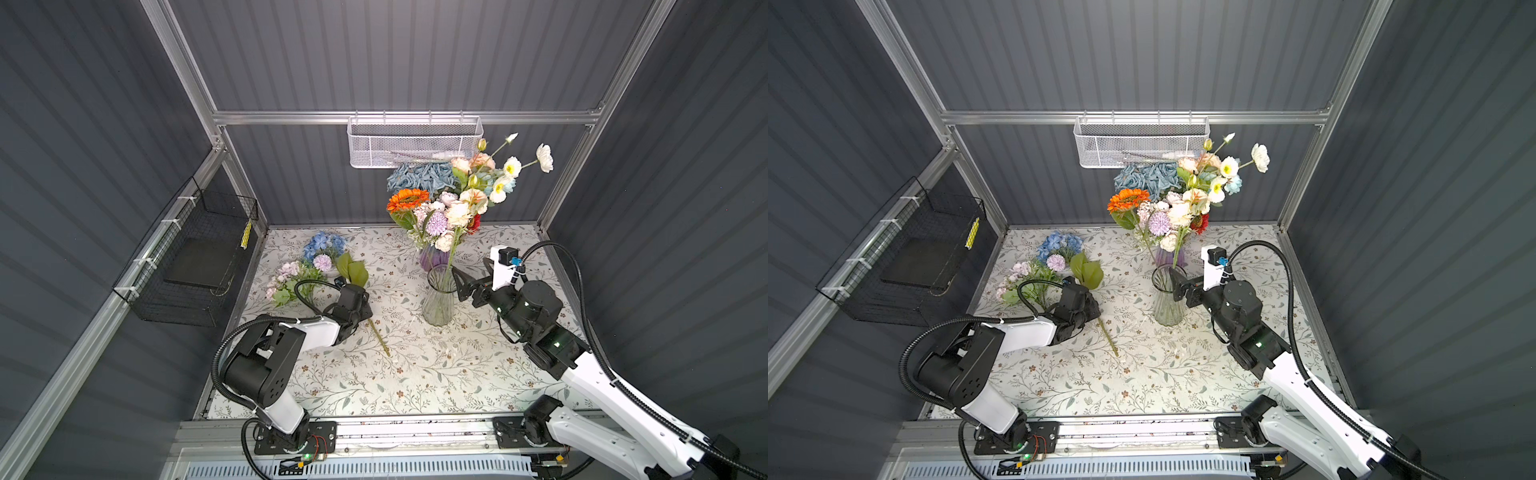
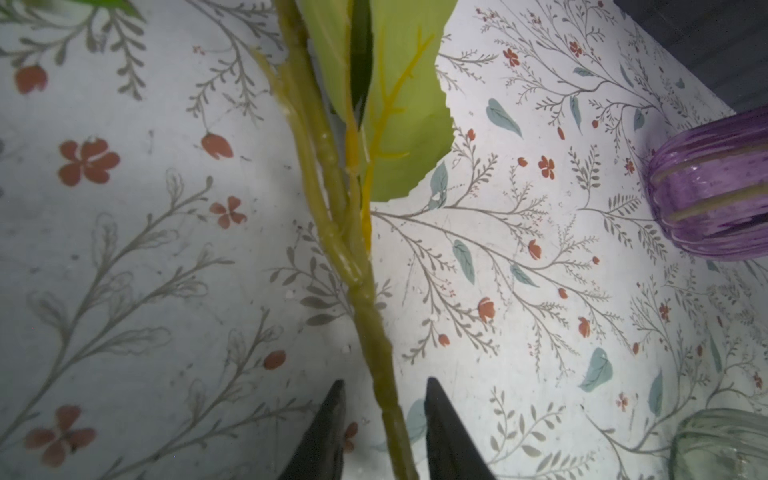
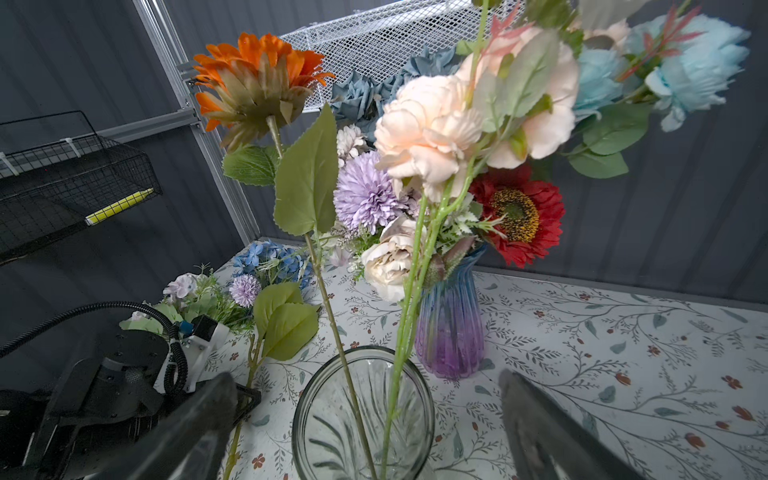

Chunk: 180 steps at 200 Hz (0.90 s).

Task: Arrange the flowers into the vase
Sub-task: 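Release the gerbera with the right gripper while the left grasps the hydrangea stem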

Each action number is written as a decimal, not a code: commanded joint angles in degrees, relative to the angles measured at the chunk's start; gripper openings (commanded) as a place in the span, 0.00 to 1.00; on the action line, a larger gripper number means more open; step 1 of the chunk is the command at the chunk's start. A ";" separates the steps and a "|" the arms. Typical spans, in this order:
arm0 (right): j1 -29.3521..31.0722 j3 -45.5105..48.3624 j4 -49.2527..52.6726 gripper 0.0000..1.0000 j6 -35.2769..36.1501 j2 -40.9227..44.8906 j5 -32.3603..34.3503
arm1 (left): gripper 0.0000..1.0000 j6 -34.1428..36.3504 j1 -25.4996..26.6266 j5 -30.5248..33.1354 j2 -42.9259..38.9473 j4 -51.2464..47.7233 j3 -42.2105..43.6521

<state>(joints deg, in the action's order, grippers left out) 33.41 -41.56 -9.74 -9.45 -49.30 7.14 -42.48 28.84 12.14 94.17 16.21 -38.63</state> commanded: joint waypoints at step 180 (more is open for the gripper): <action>0.05 -2.53 -1.26 0.99 -2.02 -0.26 -6.80 | 0.00 4.73 0.37 2.01 -19.42 2.98 0.12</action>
<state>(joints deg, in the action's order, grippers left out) 33.41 -41.93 -9.76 -10.74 -48.75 3.79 -41.28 28.99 13.32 80.20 17.19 -38.87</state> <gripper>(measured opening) 0.989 0.087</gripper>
